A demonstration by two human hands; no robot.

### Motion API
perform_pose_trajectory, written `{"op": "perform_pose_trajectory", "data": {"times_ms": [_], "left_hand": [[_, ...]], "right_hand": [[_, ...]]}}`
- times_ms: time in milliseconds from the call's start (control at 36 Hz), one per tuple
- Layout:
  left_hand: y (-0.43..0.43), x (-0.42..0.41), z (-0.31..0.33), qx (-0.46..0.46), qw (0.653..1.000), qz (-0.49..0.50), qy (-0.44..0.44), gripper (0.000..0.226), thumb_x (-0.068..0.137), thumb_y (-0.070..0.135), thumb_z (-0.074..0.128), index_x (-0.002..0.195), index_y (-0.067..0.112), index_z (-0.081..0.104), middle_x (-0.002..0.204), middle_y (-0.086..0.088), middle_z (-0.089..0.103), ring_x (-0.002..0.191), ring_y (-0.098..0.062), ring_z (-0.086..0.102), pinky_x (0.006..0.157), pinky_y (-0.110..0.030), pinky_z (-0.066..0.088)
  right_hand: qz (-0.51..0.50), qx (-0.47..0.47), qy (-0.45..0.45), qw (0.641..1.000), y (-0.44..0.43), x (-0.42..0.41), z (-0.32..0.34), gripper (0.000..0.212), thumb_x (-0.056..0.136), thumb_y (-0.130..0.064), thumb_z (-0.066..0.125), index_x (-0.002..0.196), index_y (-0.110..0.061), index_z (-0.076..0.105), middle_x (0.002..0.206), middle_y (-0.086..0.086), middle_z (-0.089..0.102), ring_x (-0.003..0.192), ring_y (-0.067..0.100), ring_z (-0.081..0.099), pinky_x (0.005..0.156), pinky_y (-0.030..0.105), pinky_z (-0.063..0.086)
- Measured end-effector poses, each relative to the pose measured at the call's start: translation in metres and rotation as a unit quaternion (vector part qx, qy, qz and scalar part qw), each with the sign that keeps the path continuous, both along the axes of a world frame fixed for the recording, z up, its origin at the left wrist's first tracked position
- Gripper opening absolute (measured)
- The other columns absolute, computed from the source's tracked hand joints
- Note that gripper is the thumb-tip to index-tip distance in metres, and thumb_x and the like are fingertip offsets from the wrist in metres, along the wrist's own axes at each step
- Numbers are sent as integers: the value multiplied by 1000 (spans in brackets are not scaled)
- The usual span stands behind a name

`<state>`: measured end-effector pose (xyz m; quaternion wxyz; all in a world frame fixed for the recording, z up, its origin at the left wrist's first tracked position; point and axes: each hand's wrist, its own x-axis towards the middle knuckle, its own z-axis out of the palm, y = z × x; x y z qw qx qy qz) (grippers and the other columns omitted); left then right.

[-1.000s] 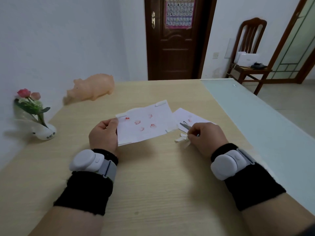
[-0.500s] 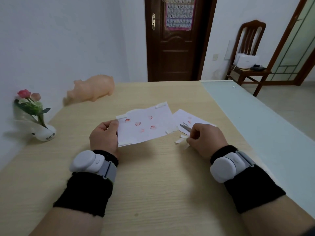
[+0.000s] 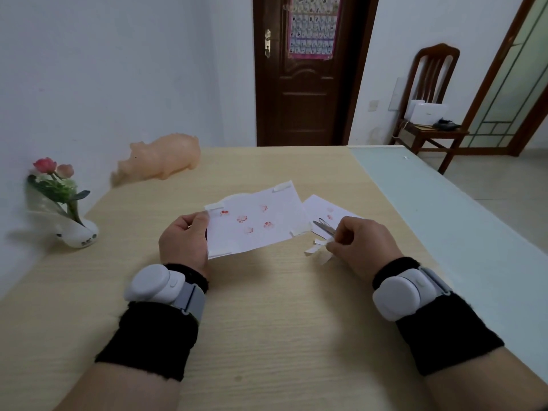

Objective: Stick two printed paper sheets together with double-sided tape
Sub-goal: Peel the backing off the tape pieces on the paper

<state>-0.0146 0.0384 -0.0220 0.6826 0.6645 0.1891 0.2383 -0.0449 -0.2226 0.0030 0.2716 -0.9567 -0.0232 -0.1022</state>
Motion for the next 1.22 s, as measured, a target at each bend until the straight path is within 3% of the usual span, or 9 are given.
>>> {"op": "perform_pose_trajectory", "data": {"times_ms": [250,361,444,528,694,833,1000,1222], "left_hand": [[1,1,-1,7,1000,0,8,16,83,25,64,68,20,64,74,2,65,74,-20,58,73,-33,46],[0,0,0,16,1000,2,-1,13,85,24,62,73,19,64,75,2,64,74,-18,57,70,-28,44],[-1,0,0,21,1000,0,-2,14,86,23,62,72,19,64,73,4,63,71,-17,56,66,-26,44],[-1,0,0,17,1000,-3,-4,15,86,23,62,71,20,63,73,5,63,71,-17,56,67,-26,44],[1,1,-1,10,1000,-3,-2,17,85,23,63,68,21,63,73,3,63,71,-18,57,69,-29,45],[-1,0,-1,13,1000,-2,-9,15,86,22,62,71,21,63,73,4,63,71,-17,56,65,-26,44],[0,1,-2,15,1000,1,-3,16,85,23,62,69,22,63,73,5,63,73,-19,57,70,-30,45],[5,4,-5,-48,999,8,2,16,78,26,66,63,21,64,71,3,65,73,-23,59,74,-37,49]], "right_hand": [[20,3,13,1000,2,0,-1,16,85,-25,63,69,-26,59,64,-20,51,65,-4,45,57,10,30],[5,0,29,1000,4,1,-1,31,90,-32,55,68,-10,63,63,0,58,64,13,48,58,23,34],[1,3,20,1000,5,0,-2,24,86,-30,62,65,-19,59,60,-10,52,61,4,45,56,14,31],[11,21,6,1000,6,-1,-2,20,79,-22,68,63,-25,56,63,-13,52,64,5,47,58,12,32],[-25,37,-46,998,1,1,0,9,83,-12,61,82,-21,61,69,-18,53,72,13,51,63,22,32],[-69,-67,-5,995,-8,3,3,14,84,-18,58,95,-18,67,93,0,66,88,21,57,70,24,38],[-78,-195,67,975,-13,5,5,31,85,-38,54,110,-20,62,108,5,61,102,26,54,75,27,40],[-93,-201,86,971,-13,4,4,33,86,-36,56,111,-14,61,110,7,64,102,26,57,82,30,46]]}}
